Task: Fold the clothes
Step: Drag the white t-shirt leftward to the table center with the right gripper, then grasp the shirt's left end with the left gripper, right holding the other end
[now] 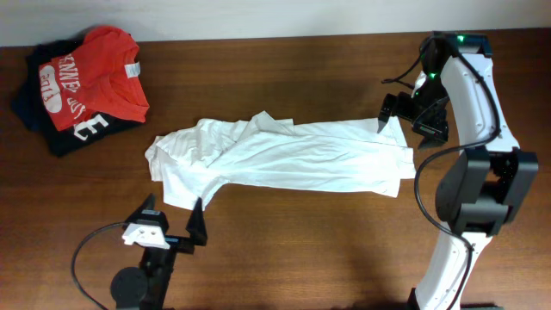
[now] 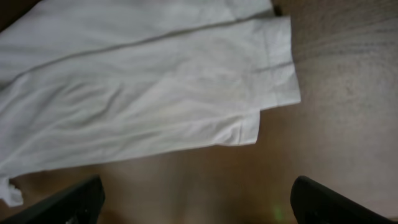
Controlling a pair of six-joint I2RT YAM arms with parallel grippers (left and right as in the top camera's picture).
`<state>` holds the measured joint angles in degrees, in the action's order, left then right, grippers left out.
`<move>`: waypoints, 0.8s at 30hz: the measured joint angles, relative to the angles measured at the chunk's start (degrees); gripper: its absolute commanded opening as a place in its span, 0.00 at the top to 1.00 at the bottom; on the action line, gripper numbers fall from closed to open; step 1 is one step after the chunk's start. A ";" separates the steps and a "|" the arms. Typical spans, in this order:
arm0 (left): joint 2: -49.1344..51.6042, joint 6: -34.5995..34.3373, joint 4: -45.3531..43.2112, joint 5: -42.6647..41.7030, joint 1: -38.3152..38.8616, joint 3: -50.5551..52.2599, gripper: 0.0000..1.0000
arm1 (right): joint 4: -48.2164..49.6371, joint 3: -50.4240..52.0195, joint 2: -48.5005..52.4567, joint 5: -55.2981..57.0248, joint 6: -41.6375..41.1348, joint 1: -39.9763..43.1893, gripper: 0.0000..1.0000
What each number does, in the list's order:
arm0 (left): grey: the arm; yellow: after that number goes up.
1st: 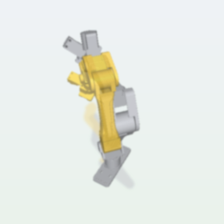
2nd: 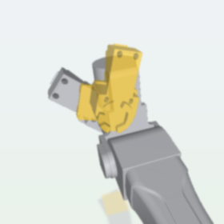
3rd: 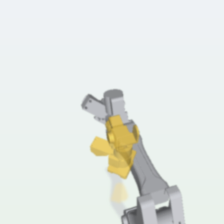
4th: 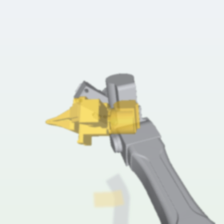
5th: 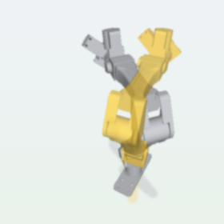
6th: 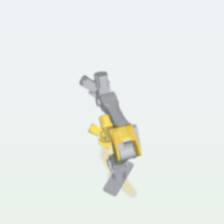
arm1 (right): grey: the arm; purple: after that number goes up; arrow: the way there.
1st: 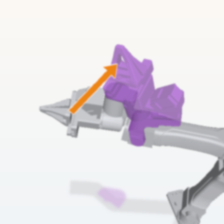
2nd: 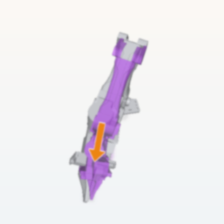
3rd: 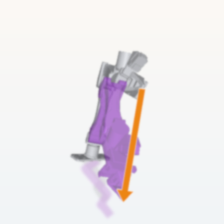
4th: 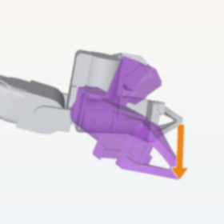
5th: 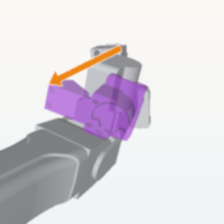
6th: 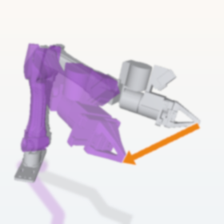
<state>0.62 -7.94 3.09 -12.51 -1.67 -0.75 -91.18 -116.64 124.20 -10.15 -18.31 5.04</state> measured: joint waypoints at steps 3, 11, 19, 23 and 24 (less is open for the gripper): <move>0.02 -0.04 -2.03 -9.51 0.00 -0.13 0.01 | -2.10 0.37 -6.32 3.30 -2.08 -2.49 0.01; 29.11 5.46 27.96 -14.08 0.04 -35.45 0.01 | -5.22 6.16 -28.44 11.89 -11.04 -10.36 0.01; 75.47 9.77 52.46 1.40 -0.07 -63.93 0.01 | -2.40 22.82 -39.63 12.74 -13.20 -11.37 0.01; 86.09 4.63 53.09 8.57 -4.61 -64.02 0.01 | 1.27 29.20 -40.70 12.72 -13.25 -11.41 0.01; 88.02 4.28 53.24 8.94 -5.27 -64.04 0.01 | 2.40 30.67 -40.72 12.74 -13.22 -11.41 0.02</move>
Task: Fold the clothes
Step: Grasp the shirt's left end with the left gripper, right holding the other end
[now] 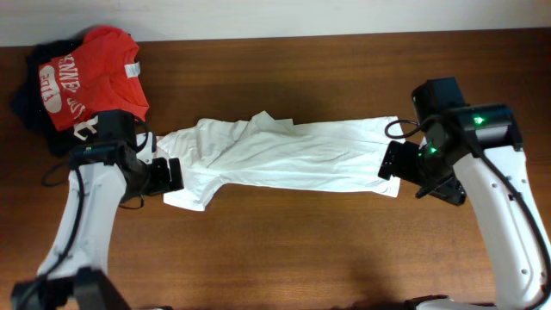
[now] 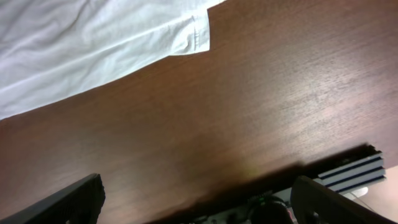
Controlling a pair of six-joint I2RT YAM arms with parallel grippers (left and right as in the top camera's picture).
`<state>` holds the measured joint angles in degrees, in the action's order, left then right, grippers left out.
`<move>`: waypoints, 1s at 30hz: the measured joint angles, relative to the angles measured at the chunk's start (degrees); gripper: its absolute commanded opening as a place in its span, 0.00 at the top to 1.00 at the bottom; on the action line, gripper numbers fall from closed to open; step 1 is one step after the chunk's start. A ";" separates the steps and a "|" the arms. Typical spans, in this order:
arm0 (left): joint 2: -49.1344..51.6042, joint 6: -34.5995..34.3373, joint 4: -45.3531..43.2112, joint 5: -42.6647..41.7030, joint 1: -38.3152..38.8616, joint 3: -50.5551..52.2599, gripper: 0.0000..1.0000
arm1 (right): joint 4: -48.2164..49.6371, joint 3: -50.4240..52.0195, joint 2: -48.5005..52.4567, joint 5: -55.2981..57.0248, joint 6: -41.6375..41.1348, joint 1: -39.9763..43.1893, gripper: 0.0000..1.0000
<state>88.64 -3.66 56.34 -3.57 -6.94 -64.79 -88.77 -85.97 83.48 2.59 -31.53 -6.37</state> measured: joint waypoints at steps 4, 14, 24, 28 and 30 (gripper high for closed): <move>9.55 -0.68 -5.18 1.16 -0.22 -0.04 0.01 | 0.52 2.64 -0.02 -0.02 -0.02 0.00 0.01; 16.17 0.61 -10.08 2.51 -6.84 -0.04 0.29 | 1.07 2.67 -0.07 0.00 0.02 0.00 0.01; 16.79 4.31 -11.30 -3.54 -4.09 1.05 0.40 | 2.12 2.69 -0.07 0.00 0.00 0.00 0.01; 16.31 4.85 -14.16 -3.10 -4.15 3.65 0.96 | 2.12 2.69 -0.07 0.00 0.07 0.00 0.01; 16.26 4.72 -14.36 -3.10 -4.15 4.07 1.00 | 2.12 2.69 -0.07 0.02 0.02 0.00 0.01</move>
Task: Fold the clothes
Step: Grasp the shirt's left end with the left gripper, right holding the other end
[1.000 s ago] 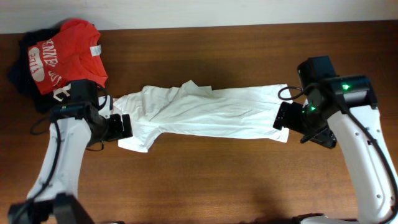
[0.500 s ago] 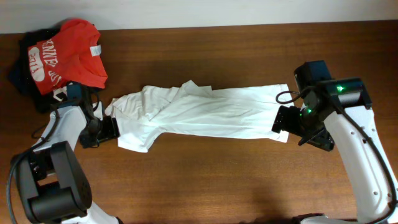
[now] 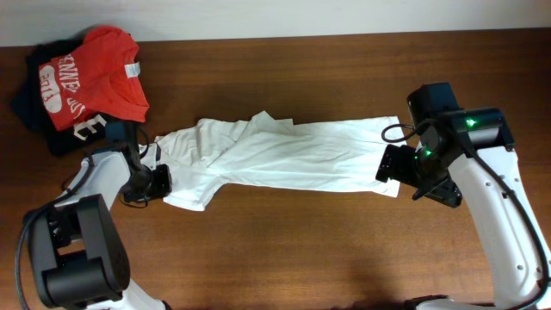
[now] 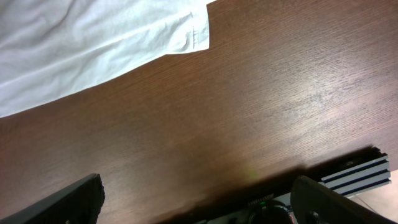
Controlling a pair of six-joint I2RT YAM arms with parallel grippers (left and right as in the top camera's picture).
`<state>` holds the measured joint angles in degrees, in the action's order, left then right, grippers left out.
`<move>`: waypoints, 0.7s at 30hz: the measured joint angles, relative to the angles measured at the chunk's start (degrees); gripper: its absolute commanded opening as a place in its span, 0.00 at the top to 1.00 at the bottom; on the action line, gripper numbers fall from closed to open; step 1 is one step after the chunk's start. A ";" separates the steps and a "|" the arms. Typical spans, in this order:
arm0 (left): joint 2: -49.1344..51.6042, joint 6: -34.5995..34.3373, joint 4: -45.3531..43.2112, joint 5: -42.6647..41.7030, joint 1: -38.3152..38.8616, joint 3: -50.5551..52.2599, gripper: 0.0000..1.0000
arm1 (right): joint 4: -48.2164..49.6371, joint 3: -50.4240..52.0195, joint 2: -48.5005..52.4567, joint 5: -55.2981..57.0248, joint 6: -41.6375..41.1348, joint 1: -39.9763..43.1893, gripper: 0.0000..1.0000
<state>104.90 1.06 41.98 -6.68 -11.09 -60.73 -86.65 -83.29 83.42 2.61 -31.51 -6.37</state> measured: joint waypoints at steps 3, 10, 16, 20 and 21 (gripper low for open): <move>0.00 0.22 -0.04 -0.59 0.00 0.17 1.00 | -0.37 0.00 0.00 2.14 -0.35 0.00 0.01; 0.00 0.02 0.02 -0.66 0.00 0.22 0.99 | 10.40 8.94 -0.04 6.19 -2.69 3.52 0.25; 0.00 0.02 0.24 -0.85 0.00 0.22 1.00 | 28.74 20.06 4.50 3.96 -2.71 4.70 0.53; 0.00 0.00 0.26 -0.87 0.00 0.26 0.99 | 35.30 20.11 14.16 3.30 -2.73 4.70 0.55; 0.00 0.02 0.26 -0.87 0.00 0.26 0.99 | 35.80 20.11 15.96 3.04 -2.73 4.70 0.55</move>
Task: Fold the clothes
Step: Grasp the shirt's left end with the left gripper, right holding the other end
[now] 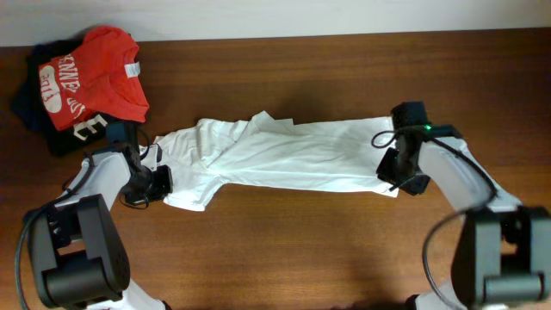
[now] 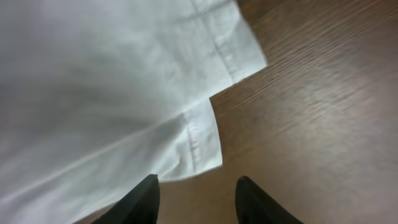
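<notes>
A white garment (image 1: 293,159) lies stretched left to right across the middle of the wooden table (image 1: 284,250), rumpled at its left end. My right gripper (image 1: 398,176) is low at its near right corner. In the right wrist view the gripper (image 2: 198,200) is open, and the hemmed corner of the garment (image 2: 199,149) lies just ahead of the fingertips, with bare wood between them. My left gripper (image 1: 157,182) rests at the garment's near left edge. Whether it is open or holds cloth cannot be told from above.
A pile of a red printed shirt (image 1: 90,77) on dark clothes sits at the back left corner. The table's far edge meets a pale wall along the top of the overhead view.
My right gripper has come down close to the garment's near right corner, and its jaws stand narrower than before. The left arm has hardly moved.
At first my right gripper was open over the garment's far right corner and my left arm stood back at the table's front edge. Then both grippers were at the garment's ends, left and near right. Now the right one sits low at the corner hem.
</notes>
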Controlling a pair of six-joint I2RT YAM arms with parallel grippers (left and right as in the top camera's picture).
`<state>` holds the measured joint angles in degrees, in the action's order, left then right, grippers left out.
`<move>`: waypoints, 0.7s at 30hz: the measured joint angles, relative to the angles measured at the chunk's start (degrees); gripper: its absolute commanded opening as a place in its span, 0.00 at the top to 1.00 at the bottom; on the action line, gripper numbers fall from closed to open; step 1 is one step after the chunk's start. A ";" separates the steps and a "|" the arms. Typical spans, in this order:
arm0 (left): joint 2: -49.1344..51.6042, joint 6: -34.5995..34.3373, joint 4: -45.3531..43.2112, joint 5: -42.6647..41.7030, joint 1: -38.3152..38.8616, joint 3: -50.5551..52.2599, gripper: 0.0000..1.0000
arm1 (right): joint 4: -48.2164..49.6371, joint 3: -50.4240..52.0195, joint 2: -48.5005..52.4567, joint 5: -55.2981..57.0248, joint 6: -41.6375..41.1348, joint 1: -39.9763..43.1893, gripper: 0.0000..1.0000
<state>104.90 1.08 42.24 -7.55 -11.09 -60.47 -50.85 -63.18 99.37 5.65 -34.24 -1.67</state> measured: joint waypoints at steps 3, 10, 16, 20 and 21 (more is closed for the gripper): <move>0.00 0.00 0.00 0.00 0.00 0.00 0.99 | 2.08 0.04 5.62 -2.27 0.57 0.00 0.55; 0.00 0.00 0.02 0.00 0.00 0.00 1.00 | 2.95 -0.02 6.91 -3.87 1.42 0.20 0.96; 0.00 -0.02 5.99 -2.27 0.04 -0.66 1.00 | -3.41 -0.44 6.91 -4.92 1.46 4.92 0.96; -6.51 -1.79 11.45 -5.35 0.07 -2.21 1.00 | -15.30 -7.13 1.90 -4.90 1.97 7.61 0.96; -8.87 -2.01 12.94 -5.60 0.04 -2.73 1.00 | -18.45 -10.01 -0.83 -4.94 2.38 7.58 0.96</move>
<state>96.03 -0.93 55.18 -13.15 -11.05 -63.20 -69.30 -73.19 98.54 0.71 -31.86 5.91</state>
